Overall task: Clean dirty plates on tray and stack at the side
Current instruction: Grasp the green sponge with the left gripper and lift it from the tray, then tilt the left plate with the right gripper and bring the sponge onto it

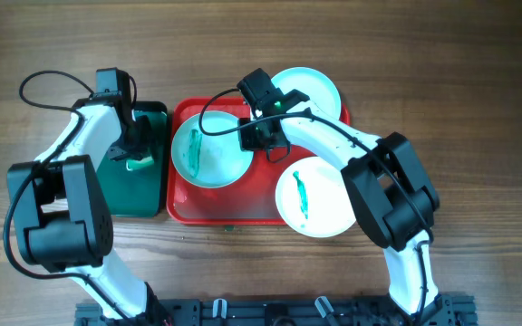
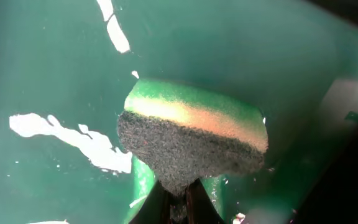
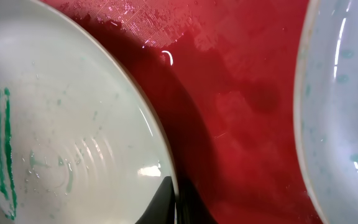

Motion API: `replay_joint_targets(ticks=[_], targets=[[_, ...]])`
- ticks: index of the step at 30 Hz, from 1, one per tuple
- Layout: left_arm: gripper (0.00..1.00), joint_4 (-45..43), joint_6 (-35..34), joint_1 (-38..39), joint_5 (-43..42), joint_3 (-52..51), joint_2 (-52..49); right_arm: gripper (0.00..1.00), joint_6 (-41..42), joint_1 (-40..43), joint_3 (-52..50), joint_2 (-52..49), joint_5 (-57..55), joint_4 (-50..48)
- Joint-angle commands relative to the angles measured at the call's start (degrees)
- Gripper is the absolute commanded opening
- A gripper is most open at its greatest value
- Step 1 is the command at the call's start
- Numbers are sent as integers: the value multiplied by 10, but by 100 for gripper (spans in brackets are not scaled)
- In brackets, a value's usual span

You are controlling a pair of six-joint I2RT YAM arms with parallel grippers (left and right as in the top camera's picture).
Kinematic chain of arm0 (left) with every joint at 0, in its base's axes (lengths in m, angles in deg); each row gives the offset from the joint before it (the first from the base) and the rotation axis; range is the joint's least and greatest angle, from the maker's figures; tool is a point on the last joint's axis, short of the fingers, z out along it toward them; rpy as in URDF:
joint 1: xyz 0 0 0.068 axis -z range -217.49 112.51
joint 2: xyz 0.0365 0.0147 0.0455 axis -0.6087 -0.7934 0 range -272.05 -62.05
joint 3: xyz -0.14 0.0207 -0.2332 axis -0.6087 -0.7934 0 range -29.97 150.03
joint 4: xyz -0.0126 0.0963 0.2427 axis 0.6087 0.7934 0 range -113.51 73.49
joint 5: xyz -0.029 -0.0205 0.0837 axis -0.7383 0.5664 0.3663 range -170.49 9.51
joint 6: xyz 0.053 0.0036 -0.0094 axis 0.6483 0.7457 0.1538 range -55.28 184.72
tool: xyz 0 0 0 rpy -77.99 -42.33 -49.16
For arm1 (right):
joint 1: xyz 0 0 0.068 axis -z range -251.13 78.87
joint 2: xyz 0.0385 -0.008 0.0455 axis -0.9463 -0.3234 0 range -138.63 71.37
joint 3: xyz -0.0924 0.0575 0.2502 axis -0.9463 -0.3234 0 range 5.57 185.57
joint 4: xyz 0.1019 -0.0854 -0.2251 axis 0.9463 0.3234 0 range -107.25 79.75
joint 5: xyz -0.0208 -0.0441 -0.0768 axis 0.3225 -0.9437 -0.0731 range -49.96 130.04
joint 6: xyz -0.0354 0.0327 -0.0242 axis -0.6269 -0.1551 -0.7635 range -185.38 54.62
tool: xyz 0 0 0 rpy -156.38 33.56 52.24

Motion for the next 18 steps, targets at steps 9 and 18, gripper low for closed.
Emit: replay_joint_targets(ticks=[9,18], targets=[[4,158,-10,-2,-3,110,40,4,-82,40,2,-25,157,14],[4,164,9,17,-89,127,95,4,-106,48,2,-25,171,29]])
